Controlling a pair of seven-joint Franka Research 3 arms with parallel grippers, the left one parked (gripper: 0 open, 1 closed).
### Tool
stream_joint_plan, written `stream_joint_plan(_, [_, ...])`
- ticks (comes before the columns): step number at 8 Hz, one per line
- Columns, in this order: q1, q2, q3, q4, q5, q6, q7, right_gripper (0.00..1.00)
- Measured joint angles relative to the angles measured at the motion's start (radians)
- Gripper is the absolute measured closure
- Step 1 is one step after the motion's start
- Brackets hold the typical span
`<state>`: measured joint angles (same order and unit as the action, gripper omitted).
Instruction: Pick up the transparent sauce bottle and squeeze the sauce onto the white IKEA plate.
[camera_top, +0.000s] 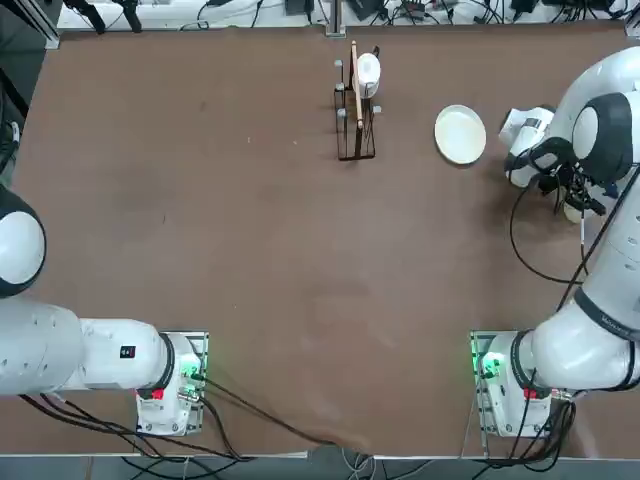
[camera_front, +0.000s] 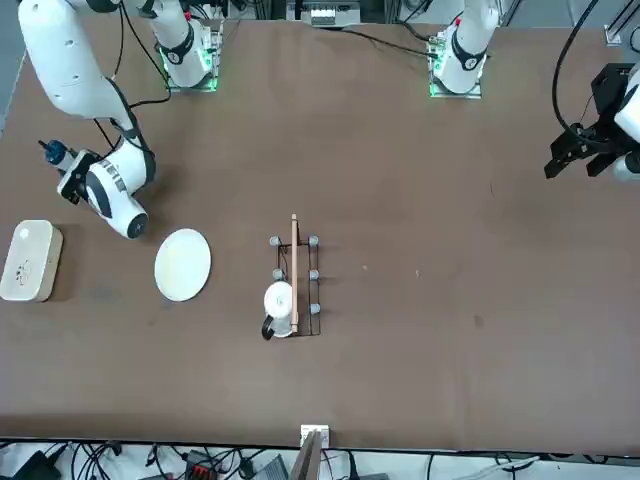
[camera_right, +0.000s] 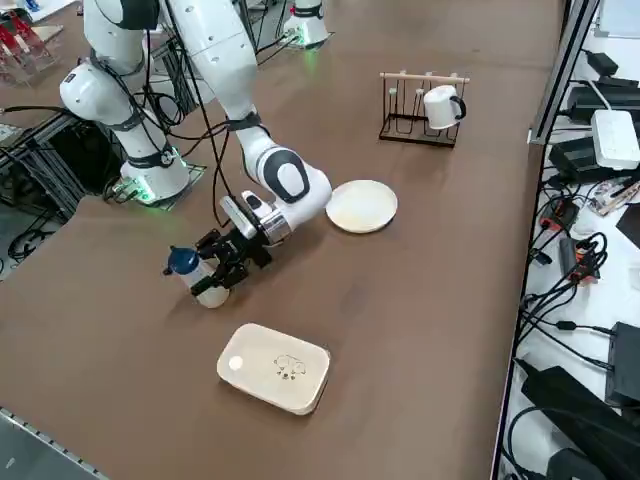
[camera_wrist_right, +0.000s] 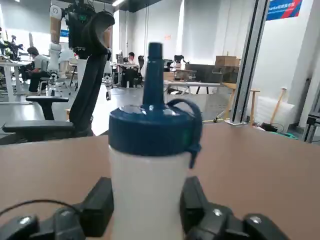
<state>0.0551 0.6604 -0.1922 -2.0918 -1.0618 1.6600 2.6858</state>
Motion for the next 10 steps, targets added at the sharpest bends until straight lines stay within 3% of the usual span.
stream_joint_plan(1, [0.006, -0.001, 0.006, 0.000, 0.000, 0.005, 0.004, 0.04])
stream_joint_plan(2, [0.011, -0.003, 0.008, 0.001, 0.000, 0.005, 0.006, 0.00])
stream_joint_plan(7, [0.020, -0.048, 0.045, 0.008, 0.031, 0.000, 0.003, 0.00])
stream_joint_plan(10, [0.044, -0.108, 0.099, 0.118, 0.207, -0.062, -0.124, 0.00])
